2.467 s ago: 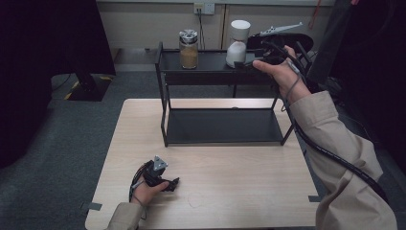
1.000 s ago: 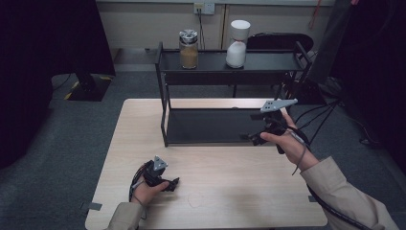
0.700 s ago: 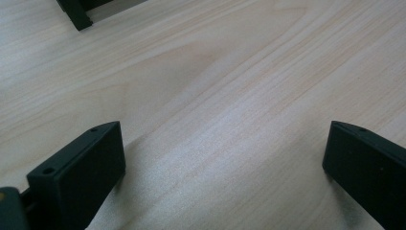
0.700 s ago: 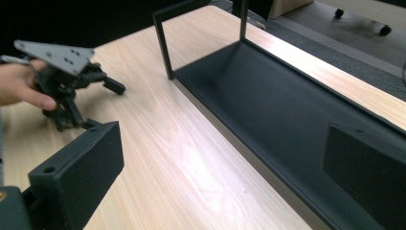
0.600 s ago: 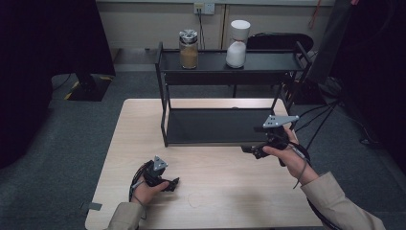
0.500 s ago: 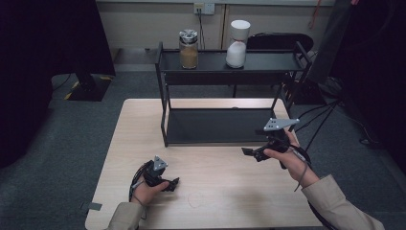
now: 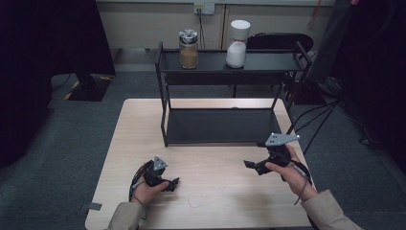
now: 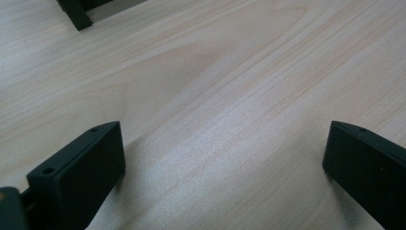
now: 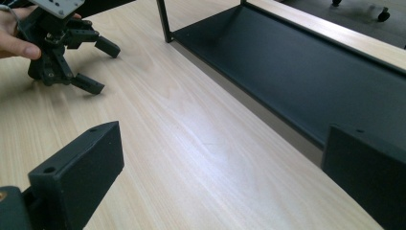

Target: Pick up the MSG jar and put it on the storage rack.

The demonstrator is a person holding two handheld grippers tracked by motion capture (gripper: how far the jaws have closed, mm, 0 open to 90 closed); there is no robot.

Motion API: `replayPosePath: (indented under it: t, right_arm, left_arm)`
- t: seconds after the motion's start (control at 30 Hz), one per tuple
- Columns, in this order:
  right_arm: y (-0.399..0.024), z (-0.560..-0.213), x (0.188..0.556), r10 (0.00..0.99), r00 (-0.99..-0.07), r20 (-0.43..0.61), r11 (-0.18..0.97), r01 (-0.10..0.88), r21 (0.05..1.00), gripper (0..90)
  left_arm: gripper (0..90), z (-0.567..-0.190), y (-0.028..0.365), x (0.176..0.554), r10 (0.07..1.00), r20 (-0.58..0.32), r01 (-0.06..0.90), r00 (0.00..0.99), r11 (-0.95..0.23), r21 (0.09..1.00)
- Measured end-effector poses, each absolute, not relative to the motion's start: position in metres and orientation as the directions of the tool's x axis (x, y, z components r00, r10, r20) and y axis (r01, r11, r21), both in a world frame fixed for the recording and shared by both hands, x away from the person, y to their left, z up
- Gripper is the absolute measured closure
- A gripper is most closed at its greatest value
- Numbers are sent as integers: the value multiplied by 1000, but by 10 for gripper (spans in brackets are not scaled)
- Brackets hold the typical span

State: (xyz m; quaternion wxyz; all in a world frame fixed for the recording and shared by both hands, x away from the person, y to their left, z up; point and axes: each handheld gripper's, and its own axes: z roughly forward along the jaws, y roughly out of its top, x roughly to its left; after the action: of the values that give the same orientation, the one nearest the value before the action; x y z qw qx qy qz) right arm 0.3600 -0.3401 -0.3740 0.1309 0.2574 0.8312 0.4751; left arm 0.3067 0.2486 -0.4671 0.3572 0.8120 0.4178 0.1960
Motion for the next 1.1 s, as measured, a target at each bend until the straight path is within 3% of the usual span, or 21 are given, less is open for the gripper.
replayPosePath:
  t: [1.1]
  right_arm:
    - [-338, -452, 337, 575, -818, 31, 473, 363, 803, 0]
  left_arm:
    - [0, -467, 249, 307, 818, 20, 538, 574, -396, 744]
